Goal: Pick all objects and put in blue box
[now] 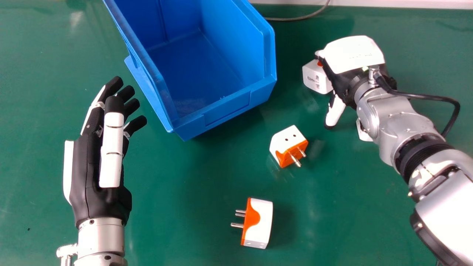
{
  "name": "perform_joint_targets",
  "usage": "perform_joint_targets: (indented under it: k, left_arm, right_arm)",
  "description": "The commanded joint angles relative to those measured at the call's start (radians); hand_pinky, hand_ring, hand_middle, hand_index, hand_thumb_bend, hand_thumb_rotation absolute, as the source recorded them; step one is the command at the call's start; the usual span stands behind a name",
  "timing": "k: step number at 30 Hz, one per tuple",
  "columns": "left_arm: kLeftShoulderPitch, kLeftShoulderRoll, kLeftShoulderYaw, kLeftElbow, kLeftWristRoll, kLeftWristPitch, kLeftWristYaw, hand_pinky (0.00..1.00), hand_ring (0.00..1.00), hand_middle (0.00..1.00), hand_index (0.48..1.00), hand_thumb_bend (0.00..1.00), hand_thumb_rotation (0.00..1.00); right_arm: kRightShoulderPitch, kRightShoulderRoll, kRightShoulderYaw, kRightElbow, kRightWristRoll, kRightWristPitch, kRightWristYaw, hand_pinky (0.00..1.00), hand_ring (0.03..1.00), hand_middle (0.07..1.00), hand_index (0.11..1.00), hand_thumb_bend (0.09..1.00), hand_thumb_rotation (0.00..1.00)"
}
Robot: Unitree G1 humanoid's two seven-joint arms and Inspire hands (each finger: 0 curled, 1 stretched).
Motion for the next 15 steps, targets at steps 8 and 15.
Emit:
perform_joint_targets:
  k: [8, 15]
  left_arm:
    - [0.003, -0.004, -0.005, -0.018, 0.006, -0.018, 0.0, 0.79, 0.85, 0.85, 0.85, 0.63, 0.81]
    - [0.004, -0.004, -0.006, -0.019, 0.0, -0.017, -0.004, 0.79, 0.84, 0.85, 0.848, 0.64, 0.81]
  right_arm:
    - [0.003, 0.002, -0.05, 0.004, 0.053, -0.024, 0.018, 0.47, 0.571, 0.693, 0.72, 0.739, 0.11]
    - [-0.004, 0.001, -0.049, 0.005, 0.049, -0.024, 0.043, 0.38, 0.47, 0.598, 0.644, 0.66, 0.07]
